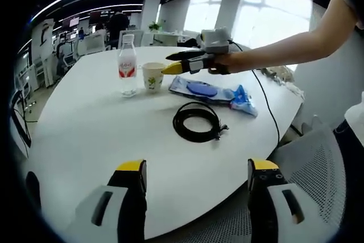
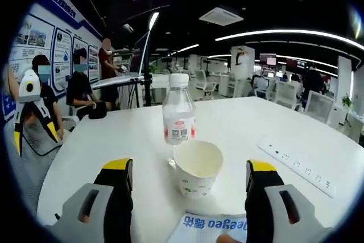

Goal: Arrange the tabletop items into an orderly group along one side of the table until the central work area is clear of visible clutter.

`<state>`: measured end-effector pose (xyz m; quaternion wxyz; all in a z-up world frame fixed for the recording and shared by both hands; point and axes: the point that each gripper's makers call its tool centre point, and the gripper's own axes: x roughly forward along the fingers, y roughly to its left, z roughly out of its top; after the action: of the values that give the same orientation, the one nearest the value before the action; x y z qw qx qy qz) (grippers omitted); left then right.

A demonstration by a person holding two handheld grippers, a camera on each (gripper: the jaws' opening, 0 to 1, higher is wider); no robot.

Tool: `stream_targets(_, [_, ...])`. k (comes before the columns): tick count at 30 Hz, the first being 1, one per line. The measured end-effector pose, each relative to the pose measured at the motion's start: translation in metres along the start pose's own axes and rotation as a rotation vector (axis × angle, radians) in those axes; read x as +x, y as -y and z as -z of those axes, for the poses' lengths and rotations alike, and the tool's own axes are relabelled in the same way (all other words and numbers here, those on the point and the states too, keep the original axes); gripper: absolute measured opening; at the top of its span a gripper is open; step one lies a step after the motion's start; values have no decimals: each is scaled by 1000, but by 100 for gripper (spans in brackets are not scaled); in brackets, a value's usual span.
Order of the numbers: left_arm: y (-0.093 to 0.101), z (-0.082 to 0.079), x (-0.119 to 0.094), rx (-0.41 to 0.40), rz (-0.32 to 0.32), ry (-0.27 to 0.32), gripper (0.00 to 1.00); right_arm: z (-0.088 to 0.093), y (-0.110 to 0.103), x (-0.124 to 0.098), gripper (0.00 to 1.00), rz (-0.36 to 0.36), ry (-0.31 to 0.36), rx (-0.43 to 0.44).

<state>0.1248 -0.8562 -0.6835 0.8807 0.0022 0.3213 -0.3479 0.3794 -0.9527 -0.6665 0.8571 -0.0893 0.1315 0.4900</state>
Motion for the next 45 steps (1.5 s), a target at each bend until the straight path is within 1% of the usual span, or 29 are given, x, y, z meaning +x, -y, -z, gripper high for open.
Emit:
stream_targets(3, [1,-1,0,5,4,4,69,-3,1,-9,81,6,-4,-5])
stream_targets(6, [3,-2,-1,11,11,10,69,-9,0,-17,83,13,8,1])
stream_targets(11, [6,-3,-1,23,22,15,69,-7,-5,-29,84,31,-9,2])
stream_targets(17, [9,-6,-3,36,31,32,70,-8,-13,-52,85,51,-16,17])
stream_targets(22, [12,-8,-3,47,39,44,70,-9,-15,-69,86,67,-26,24])
stream_targets(28, [15,-11,-4,57,45,62,70,-6,-25,-81,86,82,-36,29])
stream_targets(34, [19,-12,-4,56,63,71,71,-3,-35,-97,86,125,-24,58])
stream_targets(35, [20,-12,-4,58,69,73,71,-3,-34,-99,86,127,-22,57])
stream_targets(39, [25,-13,-5,66,97,77,71,3,-32,-114,86,173,-16,85])
stream_targets(43, [24,-13,-5,61,94,79,71,9,-35,-130,86,207,-21,102])
stream_targets(45, [26,-13,-4,59,105,81,71,10,-37,-139,86,230,-15,112])
